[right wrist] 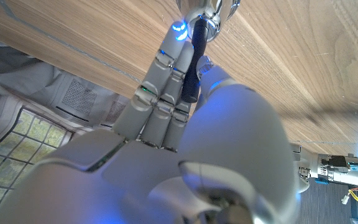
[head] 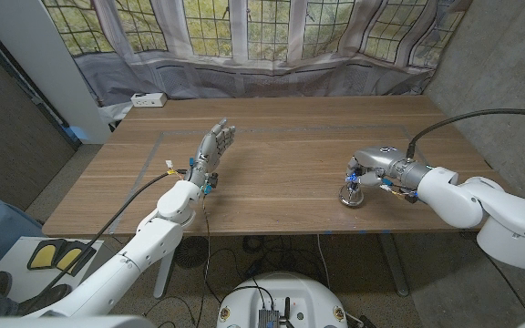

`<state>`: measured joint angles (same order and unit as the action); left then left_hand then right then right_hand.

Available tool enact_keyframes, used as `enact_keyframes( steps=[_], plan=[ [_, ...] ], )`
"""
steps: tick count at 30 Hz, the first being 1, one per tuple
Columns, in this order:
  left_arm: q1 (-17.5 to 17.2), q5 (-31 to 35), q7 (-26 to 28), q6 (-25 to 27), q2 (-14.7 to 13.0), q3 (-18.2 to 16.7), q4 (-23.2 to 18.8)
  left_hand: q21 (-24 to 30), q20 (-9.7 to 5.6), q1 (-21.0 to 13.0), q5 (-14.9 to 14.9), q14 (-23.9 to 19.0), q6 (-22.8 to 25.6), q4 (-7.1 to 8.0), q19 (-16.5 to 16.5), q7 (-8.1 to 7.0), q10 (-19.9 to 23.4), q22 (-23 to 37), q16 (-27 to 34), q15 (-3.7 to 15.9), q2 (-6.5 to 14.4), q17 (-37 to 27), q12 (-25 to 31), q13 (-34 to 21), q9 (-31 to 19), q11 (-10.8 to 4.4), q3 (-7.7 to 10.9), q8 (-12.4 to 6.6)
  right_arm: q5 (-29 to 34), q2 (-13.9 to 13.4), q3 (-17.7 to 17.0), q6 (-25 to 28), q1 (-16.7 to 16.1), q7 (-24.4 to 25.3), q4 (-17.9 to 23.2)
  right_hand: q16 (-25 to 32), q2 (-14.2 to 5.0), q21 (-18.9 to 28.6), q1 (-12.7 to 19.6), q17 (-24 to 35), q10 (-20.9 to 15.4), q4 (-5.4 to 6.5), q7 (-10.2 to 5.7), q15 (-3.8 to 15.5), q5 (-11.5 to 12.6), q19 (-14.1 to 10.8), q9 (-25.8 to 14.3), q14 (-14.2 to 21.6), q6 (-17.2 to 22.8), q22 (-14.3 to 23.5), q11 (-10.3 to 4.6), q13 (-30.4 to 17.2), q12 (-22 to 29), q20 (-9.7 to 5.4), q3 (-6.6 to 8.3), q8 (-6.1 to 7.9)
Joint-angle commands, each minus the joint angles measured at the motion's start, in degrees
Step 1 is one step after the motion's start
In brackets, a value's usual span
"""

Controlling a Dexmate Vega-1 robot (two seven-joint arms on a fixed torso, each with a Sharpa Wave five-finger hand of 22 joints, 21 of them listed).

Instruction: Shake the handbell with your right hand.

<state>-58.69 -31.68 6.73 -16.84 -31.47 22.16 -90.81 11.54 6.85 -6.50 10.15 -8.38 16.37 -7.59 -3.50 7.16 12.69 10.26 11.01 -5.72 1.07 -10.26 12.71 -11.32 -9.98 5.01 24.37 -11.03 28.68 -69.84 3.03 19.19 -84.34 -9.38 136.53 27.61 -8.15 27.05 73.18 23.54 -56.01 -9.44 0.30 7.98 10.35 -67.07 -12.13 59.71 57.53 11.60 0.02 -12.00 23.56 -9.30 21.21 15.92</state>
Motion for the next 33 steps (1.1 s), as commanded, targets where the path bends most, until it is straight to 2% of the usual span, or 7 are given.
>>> enact_keyframes(
  steps=[1, 10, 19, 26, 33],
  plan=[
    [0.3, -0.1, -0.3, 0.0, -0.2, -0.2, -0.1, -0.1, -0.07, -0.5, -0.1, -0.5, 0.6, -0.14, -0.2, 0.23, 0.6, 0.1, -0.2, 0.07, -0.1, -0.1, -0.2, -0.2, -0.3, 0.11, 0.3, 0.2, -3.5, 0.3, -3.4, -0.7, -0.5, -1.9, 0.7, -0.2, -0.36, 0.6, 1.1, 0.1, -2.1, 0.32, 0.21, 2.02, 0.3, -0.1, -0.3, 2.3, 0.6, 0.3, 1.44, -0.3, 0.4, 0.0, -0.16, 0.02],
    [0.4, -0.1, -0.2, 0.3, -0.1, -0.1, -0.2, -0.1, -0.05, -0.5, 0.0, -0.5, 0.6, -0.13, -0.2, 0.22, 0.7, 0.1, -0.2, 0.04, -0.1, -0.1, -0.1, -0.2, -0.3, 0.06, 0.3, 0.19, -3.0, 1.7, -7.0, -1.3, -2.1, -2.6, 1.8, -0.3, -0.47, 1.1, 1.4, 0.3, -2.1, 0.37, 0.36, 1.96, 0.3, -0.1, -0.3, 2.6, 0.6, 0.3, 1.51, -0.7, 0.6, 0.01, -0.31, -0.15],
    [0.5, 0.0, 0.0, 0.6, -0.2, 0.0, -0.6, 0.0, -0.08, -0.5, 0.0, -0.6, 0.6, -0.13, -0.2, 0.2, 0.7, 0.1, -0.1, 0.06, 0.0, -0.1, -0.2, -0.2, -0.3, 0.02, 0.31, 0.21, -2.4, 4.0, -10.9, -3.0, -3.0, -5.3, 2.8, -0.6, -0.57, 1.6, 1.6, 0.4, -2.2, 0.45, 0.37, 2.01, 0.3, 0.1, -0.3, 2.7, 0.7, 0.2, 1.35, -0.8, 0.7, -0.03, -0.45, -0.3],
    [1.3, 0.1, -0.8, 1.7, -0.3, 0.7, -0.8, 0.0, -0.09, -0.5, 0.0, -0.6, 0.7, -0.13, -0.2, 0.23, 0.7, 0.1, -0.1, 0.05, 0.0, -0.1, -0.2, -0.2, -0.3, 0.04, 0.31, 0.2, -2.2, 5.7, -12.8, -4.4, -2.1, -7.8, 2.9, -0.7, -0.57, 2.0, 1.7, 0.6, -2.1, 0.5, 0.44, 2.0, 0.3, 0.1, -0.3, 2.8, 0.7, 0.2, 1.44, -0.8, 0.6, 0.01, -0.59, -0.45],
    [2.2, -0.1, -1.0, 2.7, 0.0, 1.2, -1.0, 0.0, -0.09, -0.5, 0.0, -0.6, 0.6, -0.13, -0.2, 0.2, 0.7, 0.1, -0.2, 0.07, 0.0, -0.1, -0.2, -0.2, -0.3, 0.08, 0.31, 0.22, -2.5, 6.7, -13.3, -5.2, 0.6, -9.7, 1.8, -0.8, -0.55, 2.3, 1.8, 0.7, -2.3, 0.53, 0.31, 2.02, 0.3, 0.2, -0.3, 3.0, 0.9, 0.2, 1.47, -0.8, 0.7, 0.01, -0.74, -0.48]
  ],
)
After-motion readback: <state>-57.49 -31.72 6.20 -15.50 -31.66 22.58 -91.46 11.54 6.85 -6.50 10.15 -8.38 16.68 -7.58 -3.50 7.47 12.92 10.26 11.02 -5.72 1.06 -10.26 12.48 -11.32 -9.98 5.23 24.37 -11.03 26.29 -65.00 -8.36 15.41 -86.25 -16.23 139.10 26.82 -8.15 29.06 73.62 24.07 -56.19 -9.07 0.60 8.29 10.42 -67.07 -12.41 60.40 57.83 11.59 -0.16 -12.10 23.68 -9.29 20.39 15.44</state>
